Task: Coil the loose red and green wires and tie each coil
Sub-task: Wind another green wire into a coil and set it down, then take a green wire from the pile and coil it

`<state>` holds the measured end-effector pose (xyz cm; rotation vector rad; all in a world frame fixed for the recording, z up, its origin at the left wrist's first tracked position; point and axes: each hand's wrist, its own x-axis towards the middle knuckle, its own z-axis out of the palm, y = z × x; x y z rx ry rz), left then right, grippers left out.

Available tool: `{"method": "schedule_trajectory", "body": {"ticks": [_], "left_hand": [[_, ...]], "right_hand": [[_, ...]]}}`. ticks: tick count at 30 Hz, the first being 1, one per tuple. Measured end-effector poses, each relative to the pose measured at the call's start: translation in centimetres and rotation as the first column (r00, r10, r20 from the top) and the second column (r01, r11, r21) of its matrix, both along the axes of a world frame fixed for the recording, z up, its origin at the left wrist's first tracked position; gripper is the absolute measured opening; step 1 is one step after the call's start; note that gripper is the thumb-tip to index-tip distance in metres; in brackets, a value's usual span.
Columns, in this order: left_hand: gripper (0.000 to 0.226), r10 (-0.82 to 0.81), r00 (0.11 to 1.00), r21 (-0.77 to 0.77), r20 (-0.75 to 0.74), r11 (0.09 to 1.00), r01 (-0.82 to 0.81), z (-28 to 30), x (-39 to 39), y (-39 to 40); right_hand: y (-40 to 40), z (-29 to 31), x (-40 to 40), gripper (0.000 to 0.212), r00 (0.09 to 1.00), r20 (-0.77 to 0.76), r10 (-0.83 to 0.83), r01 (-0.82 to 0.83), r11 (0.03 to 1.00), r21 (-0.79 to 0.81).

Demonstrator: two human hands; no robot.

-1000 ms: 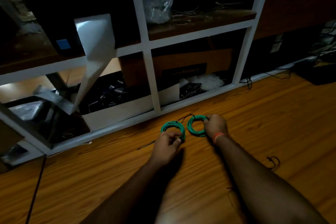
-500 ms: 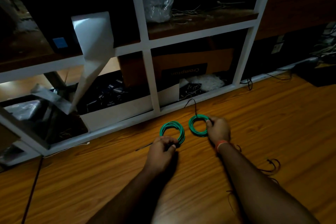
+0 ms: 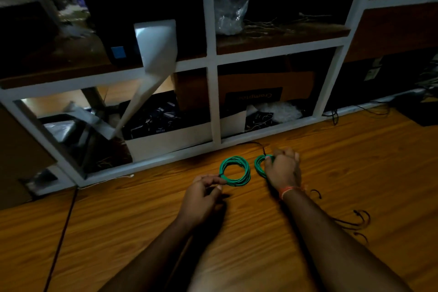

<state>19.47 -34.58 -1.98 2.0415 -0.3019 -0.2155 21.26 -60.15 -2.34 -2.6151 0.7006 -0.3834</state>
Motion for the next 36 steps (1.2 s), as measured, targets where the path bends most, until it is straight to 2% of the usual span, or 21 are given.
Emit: {"method": "schedule_trajectory", "body": {"ticks": [5,10,13,18,23,28,31,36], "left_hand": [[0.019,0.081,0.995,0.053,0.061,0.995,-0.084,1.6,-1.9,5.6],[0.02,0.222,0.956,0.211,0.192,0.942,-0.261,3.6,-4.8,16.0],[0.02,0.303,0.893,0.249,0.332,0.885,-0.392,5.2,-7.1,23.0],[0.021,0.45,0.727,0.268,0.519,0.722,-0.638,7.5,-13.2,35.9],[0.022,0.593,0.588,0.206,0.55,0.587,-0.783,7.2,-20.8,49.0],[0.023,0.722,0.491,0.187,0.487,0.463,-0.866,5.4,-29.3,62.7],[0.026,0.744,0.494,0.208,0.45,0.451,-0.868,4.6,-31.7,67.3],[0.017,0.809,0.444,0.202,0.385,0.396,-0.896,3.0,-34.6,74.9]], "right_hand": [[8.3,1.8,-1.1,0.039,0.955,0.157,0.252,-0.256,0.967,0.002],[20.5,2.0,-2.0,0.035,0.826,0.27,0.494,-0.525,0.85,0.051],[27.9,3.0,-3.3,0.036,0.729,0.309,0.611,-0.654,0.755,0.05],[41.1,5.1,-6.5,0.036,0.538,0.335,0.773,-0.824,0.567,0.014],[54.9,5.0,-10.9,0.032,0.401,0.298,0.866,-0.907,0.422,-0.004],[70.7,3.6,-16.9,0.029,0.265,0.254,0.93,-0.964,0.258,0.058],[76.4,2.8,-19.2,0.029,0.211,0.222,0.952,-0.976,0.195,0.094],[85.4,1.6,-22.0,0.03,0.044,0.171,0.984,-0.986,0.015,0.166]]}}
